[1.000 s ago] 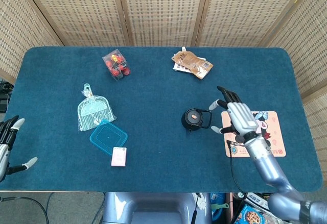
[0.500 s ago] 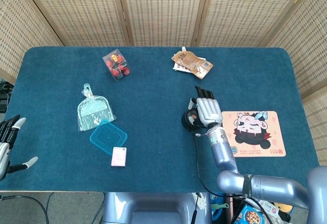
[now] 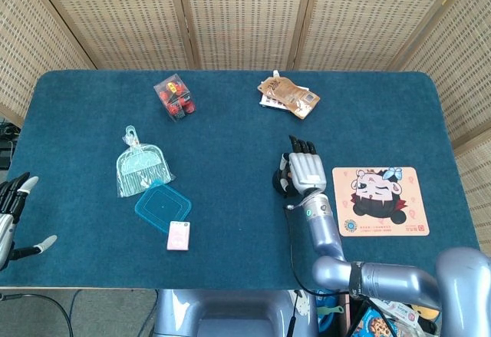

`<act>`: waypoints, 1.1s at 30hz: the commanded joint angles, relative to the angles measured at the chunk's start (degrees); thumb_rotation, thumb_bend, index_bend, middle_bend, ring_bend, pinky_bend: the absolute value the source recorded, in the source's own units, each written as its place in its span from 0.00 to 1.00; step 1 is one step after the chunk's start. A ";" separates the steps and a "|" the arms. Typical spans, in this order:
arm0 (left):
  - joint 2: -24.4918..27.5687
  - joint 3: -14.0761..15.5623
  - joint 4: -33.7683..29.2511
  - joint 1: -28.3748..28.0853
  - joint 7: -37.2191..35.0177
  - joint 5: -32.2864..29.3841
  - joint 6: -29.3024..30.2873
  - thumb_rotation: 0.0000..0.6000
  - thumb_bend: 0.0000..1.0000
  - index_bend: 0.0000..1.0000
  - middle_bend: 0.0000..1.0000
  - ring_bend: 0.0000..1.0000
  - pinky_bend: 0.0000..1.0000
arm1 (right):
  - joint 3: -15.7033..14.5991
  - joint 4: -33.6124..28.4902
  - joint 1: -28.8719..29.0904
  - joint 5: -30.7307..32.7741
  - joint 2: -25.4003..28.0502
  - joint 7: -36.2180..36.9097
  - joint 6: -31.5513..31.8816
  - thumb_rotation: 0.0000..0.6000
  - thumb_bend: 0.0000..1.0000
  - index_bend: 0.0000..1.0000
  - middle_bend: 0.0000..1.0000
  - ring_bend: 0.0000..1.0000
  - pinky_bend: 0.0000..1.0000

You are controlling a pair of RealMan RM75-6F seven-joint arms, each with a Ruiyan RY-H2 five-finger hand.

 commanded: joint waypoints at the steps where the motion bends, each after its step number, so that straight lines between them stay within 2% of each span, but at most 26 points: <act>1: 0.07 -0.06 0.01 -0.14 -0.13 -0.12 -0.23 1.00 0.07 0.00 0.00 0.00 0.00 | 0.11 1.06 0.01 1.10 -0.70 -0.51 -0.32 1.00 0.49 0.50 0.00 0.00 0.00; 23: 0.32 -0.31 0.09 -0.35 -1.18 -0.61 -0.50 1.00 0.07 0.00 0.00 0.00 0.00 | 0.99 4.88 1.23 5.97 -2.84 -6.55 -0.38 1.00 0.49 0.50 0.00 0.00 0.00; 33: 0.22 -0.21 0.20 -0.59 -1.13 -0.72 -1.07 1.00 0.07 0.00 0.00 0.00 0.00 | 2.20 4.85 1.21 8.44 -2.04 -7.29 -1.91 1.00 0.50 0.50 0.00 0.00 0.00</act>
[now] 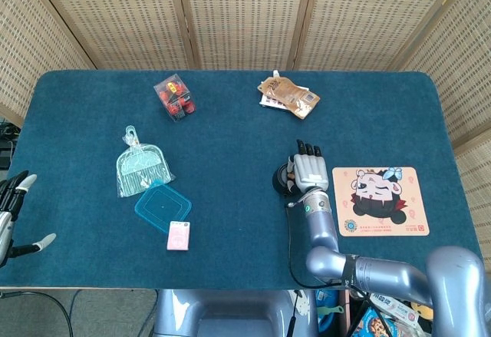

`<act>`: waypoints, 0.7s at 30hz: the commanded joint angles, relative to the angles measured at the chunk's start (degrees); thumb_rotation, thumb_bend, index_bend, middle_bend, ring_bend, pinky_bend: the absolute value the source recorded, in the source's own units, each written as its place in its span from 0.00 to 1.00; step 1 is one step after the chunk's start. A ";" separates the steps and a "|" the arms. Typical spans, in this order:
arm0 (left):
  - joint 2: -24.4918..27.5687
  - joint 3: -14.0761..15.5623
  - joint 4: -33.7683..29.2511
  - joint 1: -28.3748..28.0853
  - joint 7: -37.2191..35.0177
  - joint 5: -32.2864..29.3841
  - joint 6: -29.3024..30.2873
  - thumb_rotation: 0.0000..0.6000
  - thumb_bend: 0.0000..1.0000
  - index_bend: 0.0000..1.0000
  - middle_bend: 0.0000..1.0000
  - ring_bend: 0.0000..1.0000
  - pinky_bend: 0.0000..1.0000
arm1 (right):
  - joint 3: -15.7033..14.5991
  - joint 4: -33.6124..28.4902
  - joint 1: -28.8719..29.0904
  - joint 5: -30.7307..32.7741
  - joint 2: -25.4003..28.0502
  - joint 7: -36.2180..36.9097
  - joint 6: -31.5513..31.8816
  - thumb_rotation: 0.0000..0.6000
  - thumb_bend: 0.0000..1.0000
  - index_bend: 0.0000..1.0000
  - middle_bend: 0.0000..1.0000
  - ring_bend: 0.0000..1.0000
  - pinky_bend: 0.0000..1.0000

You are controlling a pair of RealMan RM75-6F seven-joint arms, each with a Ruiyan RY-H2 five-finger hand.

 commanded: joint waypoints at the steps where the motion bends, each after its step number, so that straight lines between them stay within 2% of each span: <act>1: -0.06 0.05 0.03 -0.11 0.07 -0.06 -0.25 1.00 0.07 0.00 0.00 0.00 0.00 | 0.07 0.08 0.03 0.22 0.14 -0.21 -0.03 1.00 0.50 0.50 0.00 0.00 0.00; 21: -0.21 0.03 0.08 -0.32 0.23 -0.31 -0.58 1.00 0.07 0.00 0.00 0.00 0.00 | -0.15 1.70 0.46 2.16 -0.14 -1.95 -0.84 1.00 0.50 0.51 0.00 0.00 0.00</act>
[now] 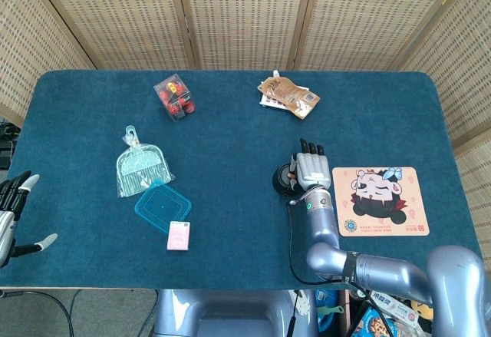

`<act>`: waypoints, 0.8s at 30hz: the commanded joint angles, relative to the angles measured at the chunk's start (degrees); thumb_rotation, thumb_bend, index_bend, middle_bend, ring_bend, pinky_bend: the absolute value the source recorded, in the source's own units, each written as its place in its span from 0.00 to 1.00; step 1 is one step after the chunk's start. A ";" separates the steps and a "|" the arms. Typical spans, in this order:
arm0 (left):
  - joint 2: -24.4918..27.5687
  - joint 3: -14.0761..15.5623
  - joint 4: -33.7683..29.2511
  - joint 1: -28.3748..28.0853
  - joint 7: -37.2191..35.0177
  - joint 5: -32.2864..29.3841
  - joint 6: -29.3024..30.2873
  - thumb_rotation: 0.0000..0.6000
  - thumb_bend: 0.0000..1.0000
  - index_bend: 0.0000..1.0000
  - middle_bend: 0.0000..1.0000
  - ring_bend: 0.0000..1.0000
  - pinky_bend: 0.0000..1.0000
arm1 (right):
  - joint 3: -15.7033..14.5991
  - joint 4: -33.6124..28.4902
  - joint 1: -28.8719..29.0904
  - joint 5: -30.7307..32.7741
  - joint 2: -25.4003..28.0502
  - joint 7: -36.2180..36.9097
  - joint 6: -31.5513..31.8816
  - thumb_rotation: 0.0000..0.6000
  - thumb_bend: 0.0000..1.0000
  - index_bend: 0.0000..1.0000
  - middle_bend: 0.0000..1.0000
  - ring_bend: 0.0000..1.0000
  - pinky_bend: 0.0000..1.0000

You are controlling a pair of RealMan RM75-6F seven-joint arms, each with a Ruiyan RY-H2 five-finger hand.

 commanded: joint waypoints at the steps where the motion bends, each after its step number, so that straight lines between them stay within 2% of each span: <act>1: -0.06 -0.01 0.04 -0.03 0.03 -0.02 -0.05 1.00 0.07 0.00 0.00 0.00 0.00 | -0.12 0.19 0.09 0.51 0.04 -0.45 -0.45 1.00 0.51 0.52 0.00 0.00 0.00; 10: -0.19 -0.01 0.03 -0.15 0.29 -0.18 -0.25 1.00 0.07 0.00 0.00 0.00 0.00 | -0.53 0.46 0.04 -1.11 -0.27 -0.07 -0.21 1.00 0.57 0.63 0.00 0.00 0.00; 18: -0.17 -0.03 -0.02 -0.12 0.22 -0.21 -0.16 1.00 0.07 0.00 0.00 0.00 0.00 | -0.35 -0.33 -0.24 -1.99 0.24 0.42 0.03 1.00 0.60 0.64 0.00 0.00 0.00; 22: -0.15 0.00 0.01 -0.16 0.05 -0.13 -0.22 1.00 0.07 0.00 0.00 0.00 0.00 | 0.12 -2.65 -0.61 -3.39 1.49 1.30 0.51 1.00 0.60 0.64 0.00 0.00 0.00; 24: -0.11 0.02 0.00 -0.15 -0.18 0.02 -0.14 1.00 0.07 0.00 0.00 0.00 0.00 | 1.59 -6.17 -0.90 -5.45 3.11 2.93 1.48 1.00 0.60 0.64 0.00 0.00 0.00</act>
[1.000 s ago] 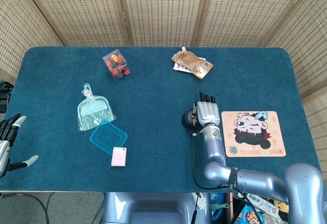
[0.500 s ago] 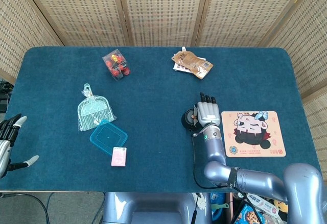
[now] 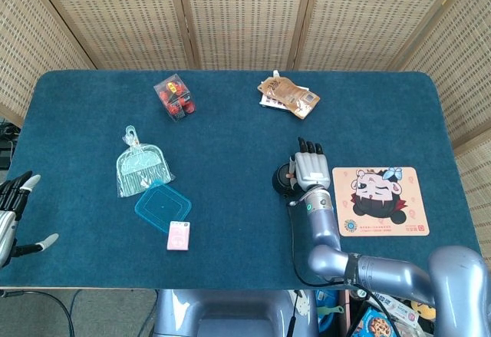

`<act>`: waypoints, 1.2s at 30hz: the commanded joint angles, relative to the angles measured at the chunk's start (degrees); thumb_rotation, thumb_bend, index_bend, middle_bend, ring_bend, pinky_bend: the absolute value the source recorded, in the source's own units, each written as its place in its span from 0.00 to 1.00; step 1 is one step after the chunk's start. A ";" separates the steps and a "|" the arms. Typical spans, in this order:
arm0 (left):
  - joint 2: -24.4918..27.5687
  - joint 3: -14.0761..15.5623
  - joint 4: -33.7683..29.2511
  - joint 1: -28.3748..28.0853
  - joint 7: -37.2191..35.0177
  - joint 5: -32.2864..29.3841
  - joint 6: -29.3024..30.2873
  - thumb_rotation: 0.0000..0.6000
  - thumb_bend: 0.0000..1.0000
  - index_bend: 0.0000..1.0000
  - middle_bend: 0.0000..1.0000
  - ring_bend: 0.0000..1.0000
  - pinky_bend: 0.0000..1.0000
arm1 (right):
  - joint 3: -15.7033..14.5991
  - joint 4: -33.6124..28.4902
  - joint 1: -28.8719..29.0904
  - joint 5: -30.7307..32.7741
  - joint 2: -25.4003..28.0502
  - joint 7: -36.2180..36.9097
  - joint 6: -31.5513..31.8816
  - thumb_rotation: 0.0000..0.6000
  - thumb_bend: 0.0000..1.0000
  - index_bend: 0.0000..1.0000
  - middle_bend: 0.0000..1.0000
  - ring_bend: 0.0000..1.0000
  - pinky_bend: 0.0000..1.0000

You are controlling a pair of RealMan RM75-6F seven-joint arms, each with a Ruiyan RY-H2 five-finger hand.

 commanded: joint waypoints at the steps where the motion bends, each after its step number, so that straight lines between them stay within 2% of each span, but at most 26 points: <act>1: 0.04 0.03 0.07 0.03 -0.34 0.11 0.09 1.00 0.07 0.00 0.00 0.00 0.00 | 1.86 -6.02 -0.86 -3.07 3.06 2.36 1.64 1.00 0.60 0.64 0.00 0.00 0.00; 5: 0.15 0.07 0.19 0.12 -0.97 0.48 0.42 1.00 0.07 0.00 0.00 0.00 0.00 | 2.39 -12.53 -1.95 -5.73 6.65 3.47 3.22 1.00 0.60 0.64 0.00 0.00 0.00; 10: 0.25 0.27 0.29 0.23 -1.41 1.17 0.82 1.00 0.07 0.00 0.00 0.00 0.00 | 0.15 -20.06 -3.82 -10.21 10.53 4.11 4.53 1.00 0.60 0.64 0.00 0.00 0.00; 13: 0.20 0.33 0.43 0.26 -1.66 1.53 1.03 1.00 0.07 0.00 0.00 0.00 0.00 | -2.65 -22.44 -5.01 -13.30 11.12 4.29 5.14 1.00 0.60 0.64 0.00 0.00 0.00; 15: 0.12 0.39 0.63 0.29 -2.01 1.83 1.24 1.00 0.07 0.00 0.00 0.00 0.00 | -6.89 -23.58 -6.17 -16.66 10.57 3.70 5.33 1.00 0.61 0.64 0.00 0.00 0.00; 16: 0.12 0.42 0.68 0.36 -2.11 2.01 1.46 1.00 0.07 0.00 0.00 0.00 0.00 | -9.48 -23.68 -7.04 -19.14 9.79 3.70 5.63 1.00 0.61 0.64 0.00 0.00 0.00; 18: 0.10 0.48 0.72 0.44 -2.15 2.23 1.69 1.00 0.07 0.00 0.00 0.00 0.00 | -12.40 -23.04 -8.01 -22.17 8.65 3.90 5.58 1.00 0.61 0.64 0.00 0.00 0.00; 24: 0.08 0.63 0.59 0.59 -1.86 2.54 2.02 1.00 0.07 0.00 0.00 0.00 0.00 | -18.70 -18.94 -9.79 -29.63 5.12 3.09 5.17 1.00 0.61 0.64 0.00 0.00 0.00; 30: 0.01 0.63 0.59 0.53 -1.84 2.32 1.79 1.00 0.07 0.00 0.00 0.00 0.00 | -20.94 -13.62 -10.99 -35.54 2.43 3.13 4.69 1.00 0.61 0.62 0.00 0.00 0.00; 31: 0.03 0.62 0.61 0.46 -1.96 2.25 1.64 1.00 0.07 0.00 0.00 0.00 0.00 | -21.20 -12.75 -11.04 -36.27 2.31 2.69 4.45 1.00 0.58 0.59 0.00 0.00 0.00; 33: 0.05 0.61 0.66 0.38 -2.07 2.18 1.49 1.00 0.07 0.00 0.00 0.00 0.00 | -21.43 -11.94 -11.11 -36.79 2.28 1.91 4.05 1.00 0.42 0.46 0.00 0.00 0.00; 34: 0.06 0.62 0.67 0.37 -2.11 2.20 1.47 1.00 0.07 0.00 0.00 0.00 0.00 | -21.36 -11.88 -11.19 -36.86 2.34 1.77 3.85 1.00 0.26 0.36 0.00 0.00 0.00; 36: 0.08 0.65 0.70 0.37 -2.21 2.31 1.50 1.00 0.07 0.00 0.00 0.00 0.00 | -20.93 -12.25 -11.39 -36.98 2.79 2.02 3.37 1.00 0.07 0.24 0.00 0.00 0.00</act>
